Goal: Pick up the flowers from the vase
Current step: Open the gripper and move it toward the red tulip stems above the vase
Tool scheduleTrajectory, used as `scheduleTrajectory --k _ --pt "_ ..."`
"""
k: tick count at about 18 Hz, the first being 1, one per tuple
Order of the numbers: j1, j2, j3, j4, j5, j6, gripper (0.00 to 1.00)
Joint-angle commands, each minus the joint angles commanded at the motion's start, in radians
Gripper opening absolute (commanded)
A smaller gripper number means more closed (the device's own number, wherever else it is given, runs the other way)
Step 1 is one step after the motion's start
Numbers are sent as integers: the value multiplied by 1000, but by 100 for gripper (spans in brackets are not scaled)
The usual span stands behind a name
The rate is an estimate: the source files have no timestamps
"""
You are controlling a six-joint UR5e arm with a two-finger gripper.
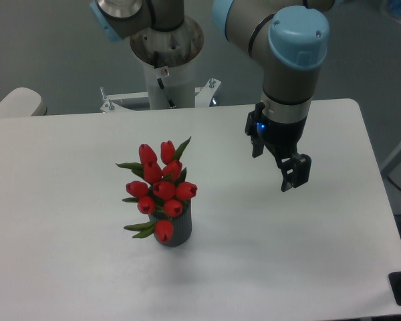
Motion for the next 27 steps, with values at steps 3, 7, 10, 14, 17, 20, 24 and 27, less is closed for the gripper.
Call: scheduleTrajectory --k 3,7,10,14,17,20,24,27 --pt "2 2 -6 0 -2 0 100" --pt "2 0 -8 -2 -6 -3 100" --pt "2 -3 -8 -2 -11 -12 100" --pt "3 -5 -31 -3 -28 -14 100" --pt "3 -5 -34 -9 -86 -18 100" --pt "28 -5 -57 -15 -173 -66 100" --pt "80 5 -112 -15 -375 -139 100" --pt "92 8 -164 -9 -462 -170 100"
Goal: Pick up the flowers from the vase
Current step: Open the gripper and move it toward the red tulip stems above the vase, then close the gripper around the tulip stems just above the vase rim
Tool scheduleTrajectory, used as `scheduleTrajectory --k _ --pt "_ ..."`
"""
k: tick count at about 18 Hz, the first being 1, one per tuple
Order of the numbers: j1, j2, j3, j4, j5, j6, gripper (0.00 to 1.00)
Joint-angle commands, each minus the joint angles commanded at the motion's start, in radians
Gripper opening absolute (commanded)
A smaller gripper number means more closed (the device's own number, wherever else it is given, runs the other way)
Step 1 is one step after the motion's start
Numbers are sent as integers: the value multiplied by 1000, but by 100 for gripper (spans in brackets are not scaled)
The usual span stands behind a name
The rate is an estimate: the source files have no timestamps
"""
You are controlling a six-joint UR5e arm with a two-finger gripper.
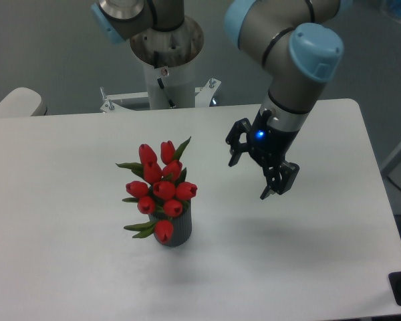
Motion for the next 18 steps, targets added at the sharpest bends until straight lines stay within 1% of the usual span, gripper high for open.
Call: scheduleTrajectory --k 5,6,9,11,16,18 --pt "3 2 -80 3 -92 0 100" --pt "5 8 -91 -1 -132 -2 100" --pt "5 20 -158 9 -271 5 100" --pt "5 18 -167 12 -359 0 100" --pt "-6 20 -178 15 -384 23 100" --pt "-15 21 -178 17 -404 67 100"
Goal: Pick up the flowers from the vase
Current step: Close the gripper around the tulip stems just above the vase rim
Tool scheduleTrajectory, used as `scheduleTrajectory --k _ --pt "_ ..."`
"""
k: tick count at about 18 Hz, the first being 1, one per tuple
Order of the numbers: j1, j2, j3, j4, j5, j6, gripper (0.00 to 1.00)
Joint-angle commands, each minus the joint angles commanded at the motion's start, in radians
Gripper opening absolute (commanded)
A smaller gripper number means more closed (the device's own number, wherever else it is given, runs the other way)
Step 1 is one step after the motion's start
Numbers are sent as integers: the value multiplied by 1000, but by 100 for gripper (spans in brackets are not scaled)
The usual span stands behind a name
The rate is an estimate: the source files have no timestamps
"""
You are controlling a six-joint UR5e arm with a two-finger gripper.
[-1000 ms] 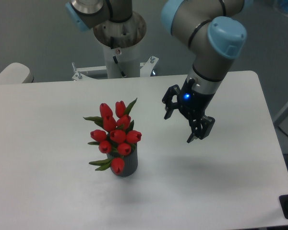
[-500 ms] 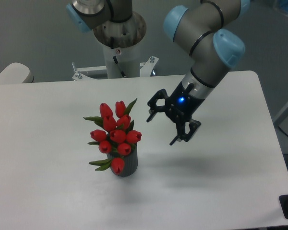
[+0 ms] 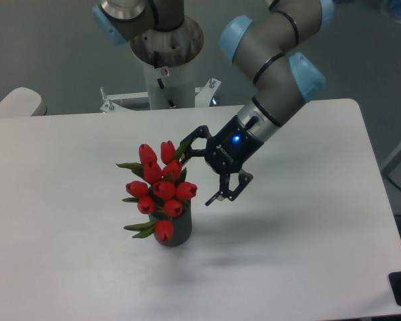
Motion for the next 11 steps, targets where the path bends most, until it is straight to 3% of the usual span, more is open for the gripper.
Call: scheduleTrajectory --k 3,11 --pt "-11 2 -5 6 -11 16 100" --pt "-41 -12 -31 104 -51 26 100"
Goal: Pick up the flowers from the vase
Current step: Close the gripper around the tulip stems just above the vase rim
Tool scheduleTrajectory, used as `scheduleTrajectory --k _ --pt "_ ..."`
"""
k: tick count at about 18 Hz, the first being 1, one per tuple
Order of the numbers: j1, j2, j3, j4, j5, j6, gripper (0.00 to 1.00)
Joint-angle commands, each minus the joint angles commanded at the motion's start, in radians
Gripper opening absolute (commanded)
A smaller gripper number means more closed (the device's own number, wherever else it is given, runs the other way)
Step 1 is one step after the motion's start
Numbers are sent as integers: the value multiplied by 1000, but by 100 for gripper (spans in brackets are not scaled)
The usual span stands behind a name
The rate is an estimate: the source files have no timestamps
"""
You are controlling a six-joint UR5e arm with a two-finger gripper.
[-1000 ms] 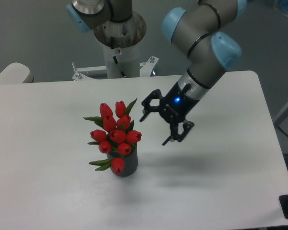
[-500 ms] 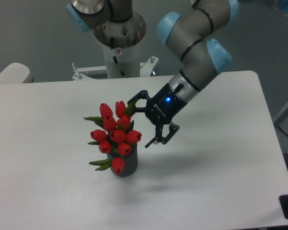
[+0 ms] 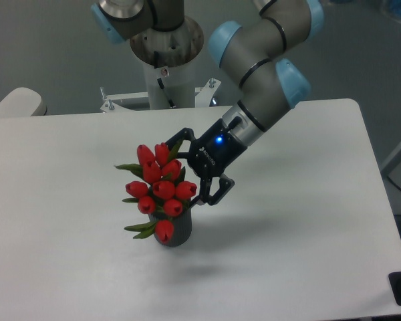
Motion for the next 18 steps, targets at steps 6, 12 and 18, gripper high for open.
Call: scheduleTrajectory --k 6,12,18 --pt "3 -5 -15 0 0 48 100" --pt "-2 -9 -32 2 -69 46 100" --pt "-11 -31 -32 23 -71 45 97"
